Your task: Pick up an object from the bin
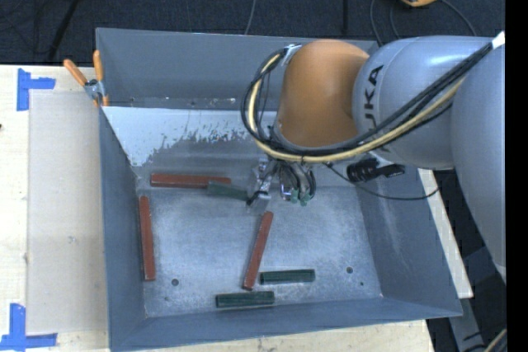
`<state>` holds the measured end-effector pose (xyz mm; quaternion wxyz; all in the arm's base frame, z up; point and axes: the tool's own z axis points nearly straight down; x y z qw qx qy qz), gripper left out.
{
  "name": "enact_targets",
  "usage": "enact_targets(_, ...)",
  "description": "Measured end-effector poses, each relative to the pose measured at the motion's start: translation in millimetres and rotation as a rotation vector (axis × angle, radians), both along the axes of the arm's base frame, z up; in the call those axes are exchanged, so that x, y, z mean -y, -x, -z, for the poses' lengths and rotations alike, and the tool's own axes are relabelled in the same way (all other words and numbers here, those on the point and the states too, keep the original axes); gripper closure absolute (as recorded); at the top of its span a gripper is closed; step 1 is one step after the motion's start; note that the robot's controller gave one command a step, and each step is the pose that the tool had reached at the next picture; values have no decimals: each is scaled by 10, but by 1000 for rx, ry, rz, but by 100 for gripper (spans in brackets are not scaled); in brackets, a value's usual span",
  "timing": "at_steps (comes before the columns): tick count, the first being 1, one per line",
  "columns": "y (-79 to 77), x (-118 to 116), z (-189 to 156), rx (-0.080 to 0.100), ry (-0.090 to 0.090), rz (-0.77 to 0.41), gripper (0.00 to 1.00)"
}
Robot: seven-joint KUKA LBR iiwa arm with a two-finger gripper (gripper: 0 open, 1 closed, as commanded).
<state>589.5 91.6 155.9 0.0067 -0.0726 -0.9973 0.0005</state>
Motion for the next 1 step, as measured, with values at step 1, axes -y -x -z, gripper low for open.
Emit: enact_targets(1, -13, -89, -666, 12, 4, 13, 100)
